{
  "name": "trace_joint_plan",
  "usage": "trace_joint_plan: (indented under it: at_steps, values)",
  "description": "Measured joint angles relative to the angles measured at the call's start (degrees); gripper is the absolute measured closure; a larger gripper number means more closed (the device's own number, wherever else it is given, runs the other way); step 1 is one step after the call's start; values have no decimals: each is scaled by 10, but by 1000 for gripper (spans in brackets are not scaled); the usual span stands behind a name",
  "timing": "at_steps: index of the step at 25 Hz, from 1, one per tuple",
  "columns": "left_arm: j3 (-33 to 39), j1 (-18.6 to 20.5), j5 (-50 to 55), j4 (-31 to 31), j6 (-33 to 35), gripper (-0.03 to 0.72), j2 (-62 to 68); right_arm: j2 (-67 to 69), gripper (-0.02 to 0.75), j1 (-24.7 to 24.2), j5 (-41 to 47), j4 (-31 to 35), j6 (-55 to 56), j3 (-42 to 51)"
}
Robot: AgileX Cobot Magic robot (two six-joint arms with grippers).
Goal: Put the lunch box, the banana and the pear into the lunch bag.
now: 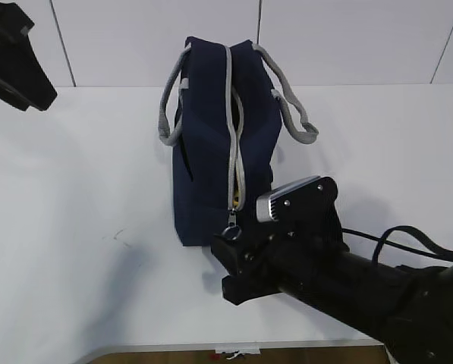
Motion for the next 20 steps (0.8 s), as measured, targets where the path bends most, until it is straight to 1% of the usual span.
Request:
trace_joint_plan:
  at_steps: [3,7,11,13,16,18,20]
  values:
    - [0,0,0,0,0,448,0,18,283,0,3,-19,22,-2]
    - [0,0,0,0,0,450,0,34,283,0,4,-61,44,-2]
    - [0,0,0,0,0,450,0,34,283,0,3,-67,46,-2]
    - [0,0,0,0,0,450,0,34,283,0,2,-51,46,-2]
    - [0,0,0,0,0,450,0,34,283,0,5,-4,47,-2]
    - [0,0,0,0,0,451,0,34,283,0,12,39,47,-2]
    - [0,0,0,0,0,452,0,35,283,0,14,58,47,-2]
